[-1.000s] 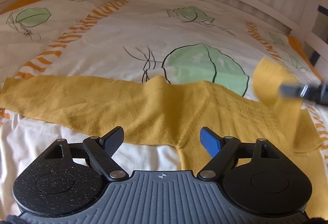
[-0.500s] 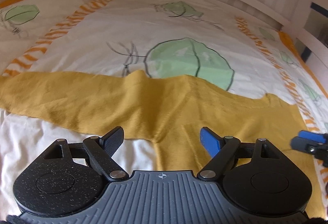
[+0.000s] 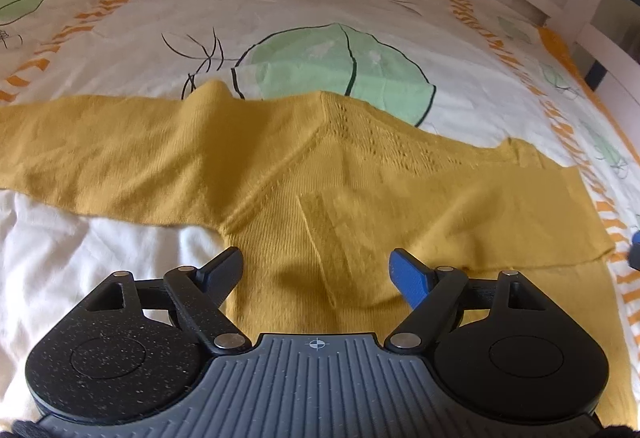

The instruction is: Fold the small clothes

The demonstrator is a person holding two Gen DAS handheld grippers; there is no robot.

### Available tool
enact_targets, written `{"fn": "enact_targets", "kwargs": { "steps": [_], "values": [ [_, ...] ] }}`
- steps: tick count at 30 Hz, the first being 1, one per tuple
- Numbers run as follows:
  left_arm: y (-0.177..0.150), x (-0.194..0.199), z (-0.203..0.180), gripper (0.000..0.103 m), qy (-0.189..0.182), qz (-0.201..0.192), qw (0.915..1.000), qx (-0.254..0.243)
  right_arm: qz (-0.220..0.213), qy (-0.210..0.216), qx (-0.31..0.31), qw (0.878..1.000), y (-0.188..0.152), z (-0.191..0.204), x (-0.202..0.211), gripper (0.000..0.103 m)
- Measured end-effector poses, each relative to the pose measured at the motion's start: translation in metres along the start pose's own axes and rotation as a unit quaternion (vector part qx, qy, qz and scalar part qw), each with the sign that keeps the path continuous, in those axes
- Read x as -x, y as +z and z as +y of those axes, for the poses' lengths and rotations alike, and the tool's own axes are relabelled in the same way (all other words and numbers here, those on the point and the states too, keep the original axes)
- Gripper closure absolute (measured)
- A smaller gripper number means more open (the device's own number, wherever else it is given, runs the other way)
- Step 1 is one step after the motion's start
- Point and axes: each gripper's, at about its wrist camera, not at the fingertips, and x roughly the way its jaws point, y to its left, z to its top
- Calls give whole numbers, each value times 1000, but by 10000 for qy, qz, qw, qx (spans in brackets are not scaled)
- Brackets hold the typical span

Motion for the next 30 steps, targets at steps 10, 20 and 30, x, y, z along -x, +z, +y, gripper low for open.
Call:
{"fn": "enact_targets", "kwargs": {
  "steps": [10, 20, 30],
  "values": [
    [7, -26, -10, 53, -26, 305, 9994, 150, 188, 104, -493, 9986, 4, -12, -5, 3],
    [21, -17, -15, 100, 54, -195, 9998, 11, 253, 77, -2305, 9727, -1, -79, -6, 0],
    [47, 3, -16, 100, 366, -673, 9964, -351, -409, -453, -2916, 9546, 5, -121, 23, 0]
  ]
}}
